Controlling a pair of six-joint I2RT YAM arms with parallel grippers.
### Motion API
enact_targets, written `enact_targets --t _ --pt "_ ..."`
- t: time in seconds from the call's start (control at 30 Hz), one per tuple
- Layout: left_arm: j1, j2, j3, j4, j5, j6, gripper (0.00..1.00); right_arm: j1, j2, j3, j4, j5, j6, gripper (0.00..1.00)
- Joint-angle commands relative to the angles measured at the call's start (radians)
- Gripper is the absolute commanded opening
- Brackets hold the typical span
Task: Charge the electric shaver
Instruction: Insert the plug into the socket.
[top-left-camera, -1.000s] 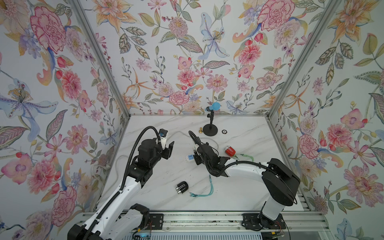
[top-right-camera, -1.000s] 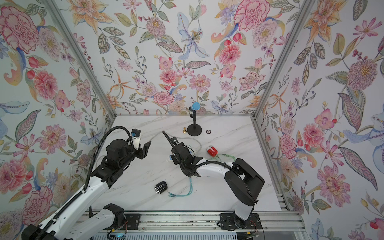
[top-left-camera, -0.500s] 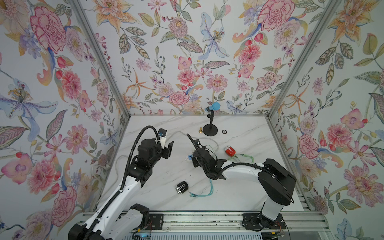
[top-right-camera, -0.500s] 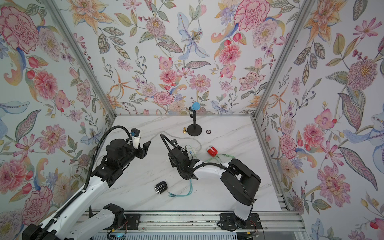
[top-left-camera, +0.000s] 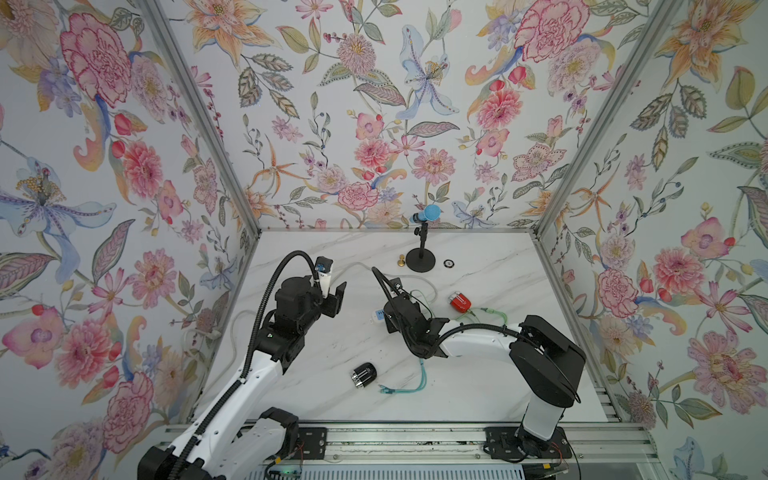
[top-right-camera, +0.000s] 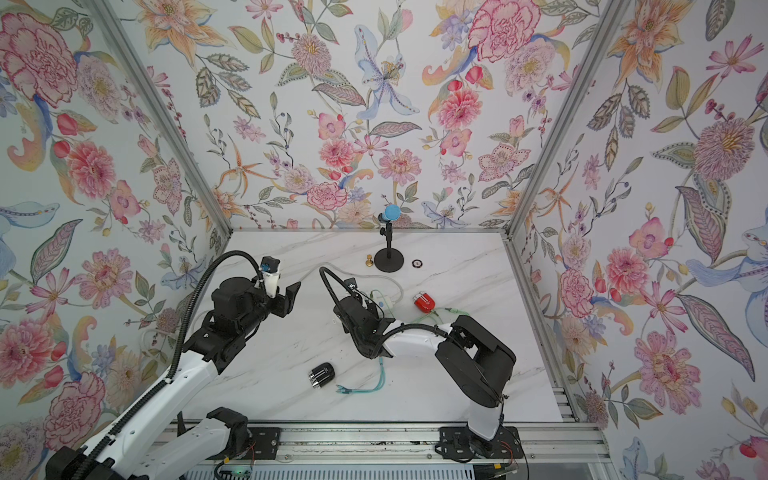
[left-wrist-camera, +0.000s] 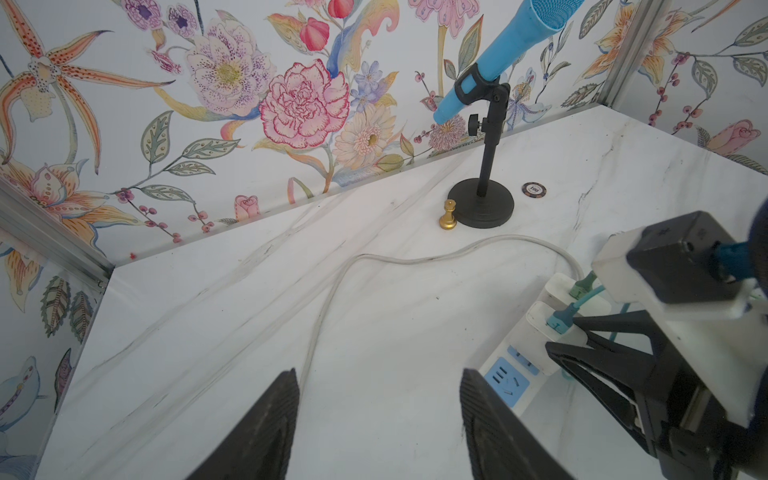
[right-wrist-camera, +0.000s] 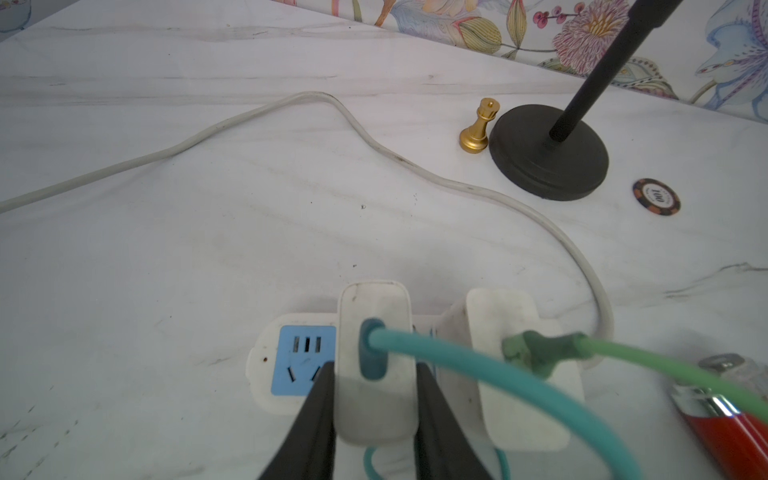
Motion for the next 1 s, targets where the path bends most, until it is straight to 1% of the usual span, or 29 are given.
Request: enact_targets --t 0.0,0.3,0.47,0.57,0.73,0.97 --pt "0.014 0.003 -0.009 0.012 0.023 -0.012 0.65 0.010 0.035 0.025 -0.043 0.023 0.031 0.00" --pt "0.015 0.001 -0.010 0.010 0.025 -0.012 0.65 0.024 0.028 0.022 -0.085 0.039 0.078 0.00" --pt "0.017 0.000 -0.011 0.009 0.027 -0.012 0.65 0.033 0.024 0.009 -0.106 0.028 0.107 0.00" --pt "0.017 0.000 -0.010 0.009 0.029 -0.012 0.65 0.031 0.046 0.017 -0.119 0.030 0.116 0.00" --pt "0.017 -0.005 -0.009 0.005 0.022 -0.014 0.65 0.016 0.110 0.070 -0.216 0.029 0.144 0.00" --pt "0.017 -0.007 -0.013 0.005 0.016 -0.014 0.65 0.009 0.142 0.032 -0.224 0.018 0.159 0.00"
